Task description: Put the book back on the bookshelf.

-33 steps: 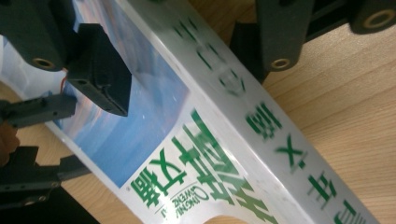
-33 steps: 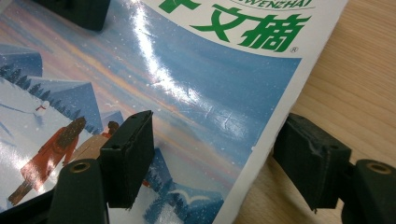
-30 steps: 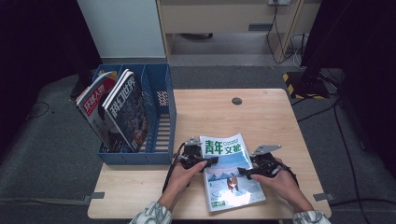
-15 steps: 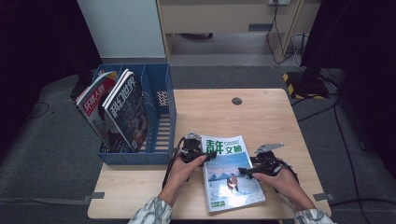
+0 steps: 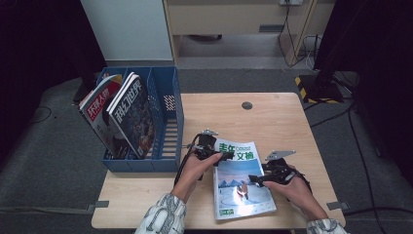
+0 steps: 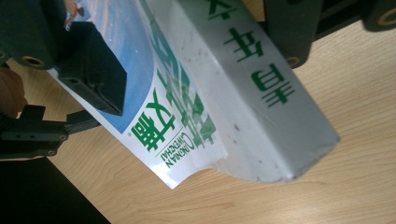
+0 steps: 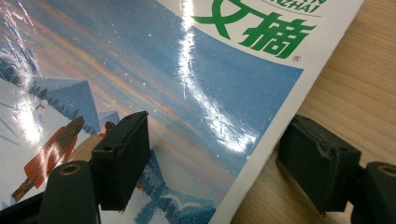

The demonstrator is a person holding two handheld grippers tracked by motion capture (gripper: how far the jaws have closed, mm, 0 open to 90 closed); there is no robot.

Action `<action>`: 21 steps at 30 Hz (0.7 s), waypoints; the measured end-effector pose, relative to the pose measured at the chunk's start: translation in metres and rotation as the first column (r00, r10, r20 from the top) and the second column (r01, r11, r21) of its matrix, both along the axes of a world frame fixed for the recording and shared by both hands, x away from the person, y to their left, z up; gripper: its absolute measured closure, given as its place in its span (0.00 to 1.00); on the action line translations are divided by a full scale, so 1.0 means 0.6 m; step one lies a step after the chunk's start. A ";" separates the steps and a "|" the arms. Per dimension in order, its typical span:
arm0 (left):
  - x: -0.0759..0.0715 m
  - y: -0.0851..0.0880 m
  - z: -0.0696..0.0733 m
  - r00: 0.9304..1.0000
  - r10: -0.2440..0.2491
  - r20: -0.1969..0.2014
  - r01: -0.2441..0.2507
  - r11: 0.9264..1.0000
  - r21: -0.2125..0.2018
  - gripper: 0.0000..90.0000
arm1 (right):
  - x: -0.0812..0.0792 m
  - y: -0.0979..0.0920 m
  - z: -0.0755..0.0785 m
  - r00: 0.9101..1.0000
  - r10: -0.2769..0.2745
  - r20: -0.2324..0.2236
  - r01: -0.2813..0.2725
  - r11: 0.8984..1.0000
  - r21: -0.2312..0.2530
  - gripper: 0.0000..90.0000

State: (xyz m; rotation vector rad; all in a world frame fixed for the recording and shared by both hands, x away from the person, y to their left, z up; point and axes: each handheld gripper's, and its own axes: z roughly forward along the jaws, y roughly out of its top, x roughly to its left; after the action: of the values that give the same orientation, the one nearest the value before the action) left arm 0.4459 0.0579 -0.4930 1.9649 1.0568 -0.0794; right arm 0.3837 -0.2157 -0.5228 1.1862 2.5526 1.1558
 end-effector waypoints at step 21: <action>0.025 -0.014 -0.002 1.000 -0.013 -0.020 0.013 1.000 0.008 0.48 | -0.005 0.003 0.000 1.000 -0.016 0.014 0.015 1.000 0.010 0.32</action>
State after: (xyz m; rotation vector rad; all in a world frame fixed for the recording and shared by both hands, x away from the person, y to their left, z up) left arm 0.4610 0.0494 -0.4940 1.9821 1.0590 -0.1014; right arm 0.3807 -0.2139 -0.5228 1.1937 2.5259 1.1709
